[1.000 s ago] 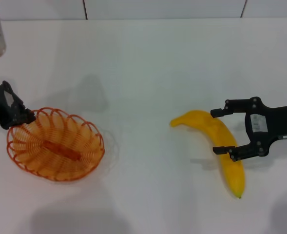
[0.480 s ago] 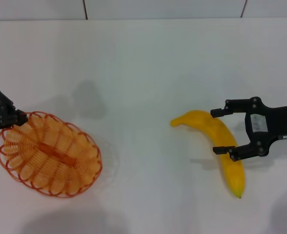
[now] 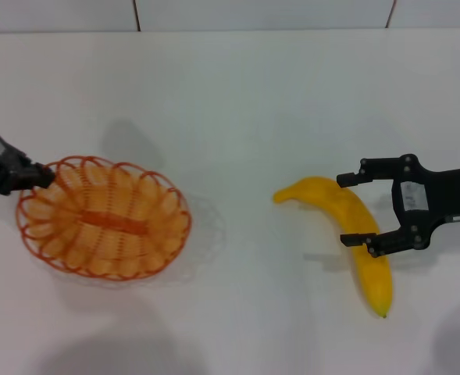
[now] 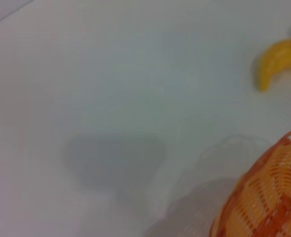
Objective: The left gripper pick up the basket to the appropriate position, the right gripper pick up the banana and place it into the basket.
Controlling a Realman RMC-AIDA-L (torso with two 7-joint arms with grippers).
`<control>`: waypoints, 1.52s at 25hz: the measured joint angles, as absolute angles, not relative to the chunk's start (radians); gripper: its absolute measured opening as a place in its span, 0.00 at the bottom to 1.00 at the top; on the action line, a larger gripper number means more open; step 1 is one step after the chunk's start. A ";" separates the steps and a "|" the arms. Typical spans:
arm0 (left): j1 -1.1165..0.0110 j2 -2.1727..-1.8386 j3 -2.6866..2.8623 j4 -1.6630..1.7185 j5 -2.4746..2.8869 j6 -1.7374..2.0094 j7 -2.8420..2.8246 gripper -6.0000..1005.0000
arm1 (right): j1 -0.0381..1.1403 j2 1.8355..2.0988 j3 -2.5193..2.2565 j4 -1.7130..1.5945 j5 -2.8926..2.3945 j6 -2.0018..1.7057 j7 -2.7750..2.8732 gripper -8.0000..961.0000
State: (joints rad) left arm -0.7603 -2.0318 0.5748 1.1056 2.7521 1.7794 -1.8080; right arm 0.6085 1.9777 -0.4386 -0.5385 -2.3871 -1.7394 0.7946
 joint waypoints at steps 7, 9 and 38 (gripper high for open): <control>-0.773 -2.036 0.577 1.043 2.719 1.756 -1.901 0.05 | 0.611 1.978 -0.439 -0.538 -2.387 -1.739 0.795 0.86; -0.782 -2.038 0.582 1.005 2.717 1.731 -1.929 0.05 | 0.611 1.979 -0.439 -0.538 -2.387 -1.739 0.795 0.86; -0.907 -2.035 0.589 0.649 2.777 1.561 -2.099 0.05 | 0.619 1.983 -0.439 -0.537 -2.384 -1.729 0.795 0.86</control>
State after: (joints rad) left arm -0.9067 -2.0350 0.5886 0.6485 2.7766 1.5614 -2.0987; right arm 0.6188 1.9834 -0.4387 -0.5368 -2.3844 -1.7286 0.7946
